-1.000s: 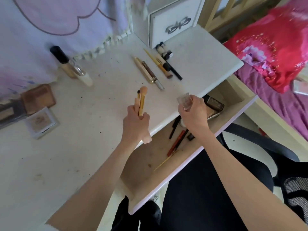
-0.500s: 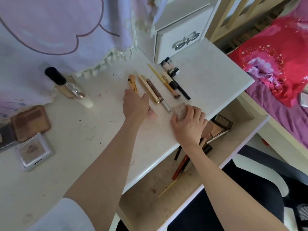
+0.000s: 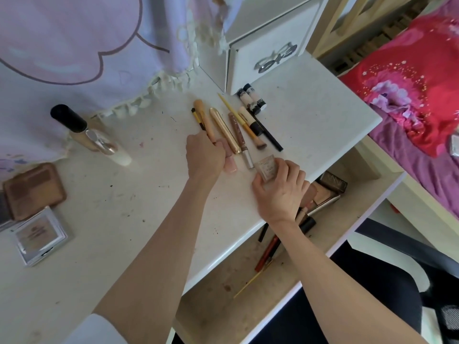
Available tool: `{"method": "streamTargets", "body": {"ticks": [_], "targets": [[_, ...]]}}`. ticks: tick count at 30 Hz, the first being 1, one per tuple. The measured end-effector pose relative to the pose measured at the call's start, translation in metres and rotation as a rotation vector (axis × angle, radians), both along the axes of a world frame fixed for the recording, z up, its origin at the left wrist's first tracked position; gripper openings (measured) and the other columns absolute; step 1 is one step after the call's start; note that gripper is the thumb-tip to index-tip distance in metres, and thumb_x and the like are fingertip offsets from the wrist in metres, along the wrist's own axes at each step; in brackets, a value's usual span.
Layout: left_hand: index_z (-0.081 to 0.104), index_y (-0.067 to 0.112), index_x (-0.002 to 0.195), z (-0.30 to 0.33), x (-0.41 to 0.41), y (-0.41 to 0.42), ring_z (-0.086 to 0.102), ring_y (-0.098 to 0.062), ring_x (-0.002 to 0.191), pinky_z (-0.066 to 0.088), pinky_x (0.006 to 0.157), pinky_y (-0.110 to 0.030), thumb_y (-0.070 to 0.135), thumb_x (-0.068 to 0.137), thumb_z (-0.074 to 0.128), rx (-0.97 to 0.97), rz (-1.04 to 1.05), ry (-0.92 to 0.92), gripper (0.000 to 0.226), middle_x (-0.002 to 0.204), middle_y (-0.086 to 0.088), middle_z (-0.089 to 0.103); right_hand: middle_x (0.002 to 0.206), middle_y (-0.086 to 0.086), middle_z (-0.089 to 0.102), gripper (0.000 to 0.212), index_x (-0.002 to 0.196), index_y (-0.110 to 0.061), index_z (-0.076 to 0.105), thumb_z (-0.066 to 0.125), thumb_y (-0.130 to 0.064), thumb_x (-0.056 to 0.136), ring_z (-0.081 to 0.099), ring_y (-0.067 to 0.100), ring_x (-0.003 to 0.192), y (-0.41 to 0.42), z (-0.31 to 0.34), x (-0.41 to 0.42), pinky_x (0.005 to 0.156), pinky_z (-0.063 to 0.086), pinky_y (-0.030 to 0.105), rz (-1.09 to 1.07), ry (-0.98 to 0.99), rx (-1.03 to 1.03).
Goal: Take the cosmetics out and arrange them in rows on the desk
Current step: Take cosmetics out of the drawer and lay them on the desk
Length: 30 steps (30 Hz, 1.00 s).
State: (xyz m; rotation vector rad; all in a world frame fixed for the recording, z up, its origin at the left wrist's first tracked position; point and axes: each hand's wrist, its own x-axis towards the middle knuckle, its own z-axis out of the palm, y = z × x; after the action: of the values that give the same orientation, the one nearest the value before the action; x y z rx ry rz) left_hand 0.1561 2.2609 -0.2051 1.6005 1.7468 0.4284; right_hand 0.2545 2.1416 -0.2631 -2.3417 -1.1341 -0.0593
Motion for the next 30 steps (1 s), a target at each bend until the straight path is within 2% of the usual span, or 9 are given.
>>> {"method": "streamTargets", "body": {"ticks": [5,8,11,16,19,24,27,28,30], "targets": [[0.047,0.008,0.123,0.003,-0.004,-0.008,0.053,-0.024,0.106,0.041,0.080,-0.026,0.010,0.087,0.056,-0.015,0.100,-0.102,0.036,0.116,-0.011,0.055,0.104,0.009,0.057,0.047,0.110,-0.009,0.059,0.051,-0.043,0.079,0.049,0.024,0.092,0.000,-0.001,0.000,0.081,0.031,0.032,0.001,-0.004,0.018],[0.049,0.011,0.117,0.005,-0.008,-0.015,0.055,-0.020,0.099,0.039,0.073,-0.026,0.020,0.090,0.055,0.018,0.127,-0.045,0.029,0.111,-0.005,0.061,0.104,0.009,0.057,0.047,0.110,-0.009,0.060,0.052,-0.043,0.079,0.049,0.025,0.092,0.000,-0.001,0.000,0.081,0.031,0.032,0.004,-0.011,0.023],[0.057,0.010,0.108,0.004,-0.008,-0.016,0.049,-0.012,0.091,0.035,0.070,-0.021,0.024,0.091,0.055,0.045,0.118,-0.036,0.022,0.108,-0.003,0.062,0.102,0.010,0.058,0.046,0.109,-0.008,0.060,0.052,-0.042,0.079,0.051,0.026,0.089,0.000,0.000,0.000,0.079,0.033,0.034,0.004,-0.020,0.023],[0.055,0.013,0.101,0.001,-0.012,-0.021,0.051,-0.011,0.083,0.033,0.062,-0.013,0.020,0.091,0.054,0.067,0.123,-0.119,0.013,0.093,0.002,0.061,0.104,0.010,0.058,0.047,0.112,-0.008,0.059,0.051,-0.041,0.080,0.051,0.027,0.091,-0.004,0.000,-0.001,0.079,0.034,0.034,0.019,-0.030,0.015],[0.053,0.014,0.100,-0.001,-0.016,-0.023,0.055,-0.013,0.081,0.036,0.057,-0.010,0.017,0.092,0.051,0.092,0.083,-0.108,0.009,0.094,-0.004,0.067,0.103,0.011,0.058,0.047,0.112,-0.008,0.059,0.051,-0.040,0.080,0.052,0.028,0.090,-0.006,0.003,-0.001,0.077,0.039,0.037,0.031,-0.021,-0.003],[0.056,0.009,0.114,-0.002,-0.020,-0.025,0.054,-0.019,0.096,0.037,0.075,-0.021,0.017,0.093,0.047,0.104,-0.038,-0.079,0.024,0.104,-0.009,0.062,0.106,0.015,0.056,0.044,0.116,-0.005,0.058,0.062,-0.030,0.080,0.052,0.033,0.096,-0.011,0.012,0.003,0.081,0.041,0.040,0.080,0.046,-0.048],[0.055,0.010,0.117,-0.001,-0.027,-0.033,0.047,-0.017,0.088,0.030,0.072,-0.014,0.016,0.095,0.042,0.060,-0.150,-0.073,0.026,0.101,-0.005,0.046,0.112,0.017,0.053,0.046,0.121,-0.002,0.056,0.065,-0.024,0.082,0.048,0.033,0.102,-0.015,0.020,0.005,0.087,0.038,0.040,0.129,0.116,-0.084],[0.056,0.011,0.117,-0.002,-0.030,-0.036,0.048,-0.019,0.091,0.030,0.073,-0.013,0.016,0.095,0.041,0.043,-0.187,-0.075,0.027,0.102,-0.005,0.045,0.112,0.017,0.052,0.046,0.121,0.000,0.055,0.065,-0.022,0.082,0.047,0.033,0.103,-0.017,0.024,0.004,0.087,0.039,0.039,0.135,0.139,-0.078],[0.051,0.015,0.127,-0.003,-0.040,-0.045,0.047,-0.023,0.110,0.034,0.084,-0.018,0.018,0.095,0.040,0.009,-0.252,-0.076,0.033,0.115,-0.007,0.046,0.111,0.019,0.052,0.045,0.120,0.002,0.055,0.066,-0.018,0.081,0.046,0.034,0.102,-0.023,0.031,-0.003,0.087,0.040,0.039,0.153,0.184,-0.049]]}}
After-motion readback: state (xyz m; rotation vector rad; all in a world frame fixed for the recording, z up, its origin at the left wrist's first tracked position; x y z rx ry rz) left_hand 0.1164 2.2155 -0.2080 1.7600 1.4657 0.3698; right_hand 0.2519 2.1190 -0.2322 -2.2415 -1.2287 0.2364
